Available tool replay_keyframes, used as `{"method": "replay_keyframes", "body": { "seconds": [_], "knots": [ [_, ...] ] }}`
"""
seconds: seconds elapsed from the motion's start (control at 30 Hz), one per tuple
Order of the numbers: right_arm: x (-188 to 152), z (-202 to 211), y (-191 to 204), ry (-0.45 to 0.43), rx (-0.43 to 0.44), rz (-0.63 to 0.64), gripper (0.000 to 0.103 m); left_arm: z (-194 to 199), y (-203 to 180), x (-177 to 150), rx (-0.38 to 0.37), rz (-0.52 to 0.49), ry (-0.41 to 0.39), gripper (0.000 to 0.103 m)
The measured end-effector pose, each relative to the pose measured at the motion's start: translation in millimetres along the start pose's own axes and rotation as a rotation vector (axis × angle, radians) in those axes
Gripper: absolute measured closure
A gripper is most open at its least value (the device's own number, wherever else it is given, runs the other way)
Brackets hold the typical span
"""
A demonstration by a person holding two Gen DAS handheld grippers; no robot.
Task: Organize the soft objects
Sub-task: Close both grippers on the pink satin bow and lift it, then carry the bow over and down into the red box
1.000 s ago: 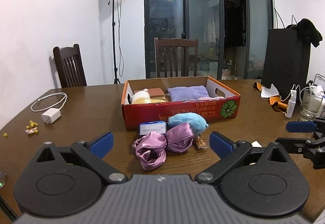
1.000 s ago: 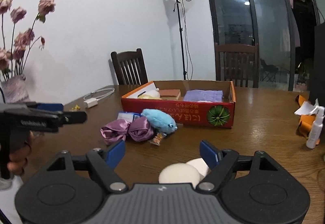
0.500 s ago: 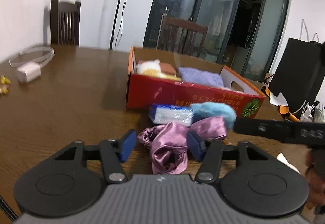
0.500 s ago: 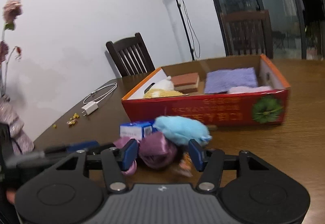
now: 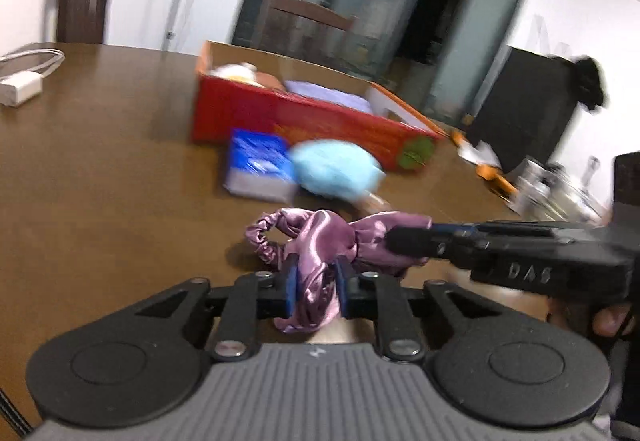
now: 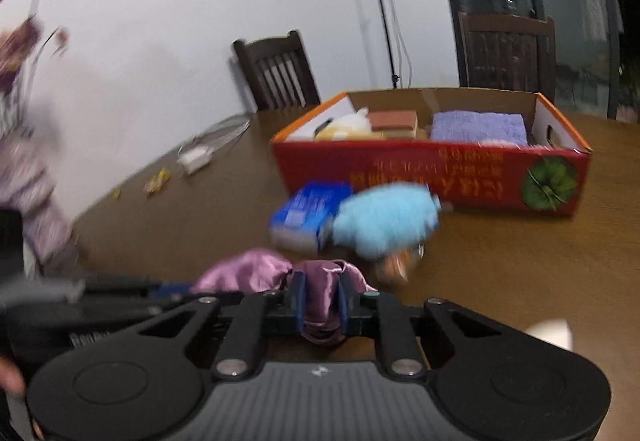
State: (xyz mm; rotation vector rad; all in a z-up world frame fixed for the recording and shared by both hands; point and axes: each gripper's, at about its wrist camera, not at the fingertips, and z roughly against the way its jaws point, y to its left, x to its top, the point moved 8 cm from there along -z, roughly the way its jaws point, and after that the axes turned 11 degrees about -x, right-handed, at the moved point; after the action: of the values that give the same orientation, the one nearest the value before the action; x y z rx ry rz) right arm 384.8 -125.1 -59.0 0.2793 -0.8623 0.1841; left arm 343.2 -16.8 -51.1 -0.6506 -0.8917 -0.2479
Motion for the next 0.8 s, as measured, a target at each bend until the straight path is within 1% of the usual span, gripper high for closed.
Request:
{"method": "replay_keyframes", "body": {
  "seconds": [0.03,0.07,0.1,0.13,0.17,0.2,0.23,0.27,0.33,0.37,0.43,0.47,0.53,0.57,0.6,0.7,0.73,0.77,0.8],
  "knots": [
    [-11,12,1,0.005,-0.001,0.017,0.088,8,-6,-4,-0.028,0.000,-0.002,0.069],
    [-21,21,0,0.012,-0.001,0.024,0.089,16,-10,-6,-0.045,0.003,-0.016,0.060],
    [-30,31,-2,0.022,0.001,0.027,0.089,23,-12,-6,-0.049,0.005,-0.037,0.049],
    [-39,37,-3,0.037,0.000,0.027,0.089,28,-13,-3,-0.040,0.000,-0.062,0.043],
    [-44,42,-4,0.048,-0.005,0.026,0.089,31,-15,0,-0.023,-0.014,-0.088,0.033],
    [-49,45,-6,0.054,-0.011,0.021,0.090,31,-16,4,-0.004,-0.025,-0.100,0.031],
    [-53,49,-8,0.052,-0.015,0.014,0.090,27,-18,8,0.010,-0.026,-0.094,0.031],
    [-55,51,-8,0.050,-0.017,0.008,0.090,22,-21,12,0.004,-0.021,-0.086,0.031],
    [-58,55,-8,0.040,-0.025,0.009,0.090,14,-30,16,-0.023,-0.012,-0.086,0.031],
    [-61,56,-8,0.036,-0.027,0.007,0.090,9,-34,14,-0.037,-0.016,-0.076,0.033],
    [-63,59,-8,0.032,-0.032,0.009,0.090,2,-39,7,-0.036,-0.021,-0.038,0.053],
    [-64,61,-8,0.031,-0.033,0.013,0.090,1,-41,2,-0.040,-0.025,-0.020,0.067],
    [-67,69,-8,0.032,-0.026,0.032,0.088,3,-41,-8,-0.038,-0.021,-0.016,0.070],
    [-65,75,-10,0.023,-0.019,0.032,0.085,8,-44,-13,-0.038,-0.024,-0.015,0.071],
    [-62,81,-12,0.010,-0.004,0.016,0.084,12,-47,-18,-0.040,-0.031,-0.019,0.071],
    [-46,96,-24,-0.030,0.066,-0.086,0.081,24,-60,-32,-0.046,-0.099,-0.040,0.071],
    [-42,98,-27,-0.044,0.078,-0.118,0.080,25,-64,-37,-0.053,-0.117,-0.032,0.071],
    [-38,96,-29,-0.047,0.083,-0.145,0.076,27,-66,-41,-0.048,-0.134,-0.027,0.072],
    [-37,91,-29,-0.035,0.081,-0.158,0.073,27,-66,-44,-0.039,-0.144,-0.028,0.072]
  ]
}}
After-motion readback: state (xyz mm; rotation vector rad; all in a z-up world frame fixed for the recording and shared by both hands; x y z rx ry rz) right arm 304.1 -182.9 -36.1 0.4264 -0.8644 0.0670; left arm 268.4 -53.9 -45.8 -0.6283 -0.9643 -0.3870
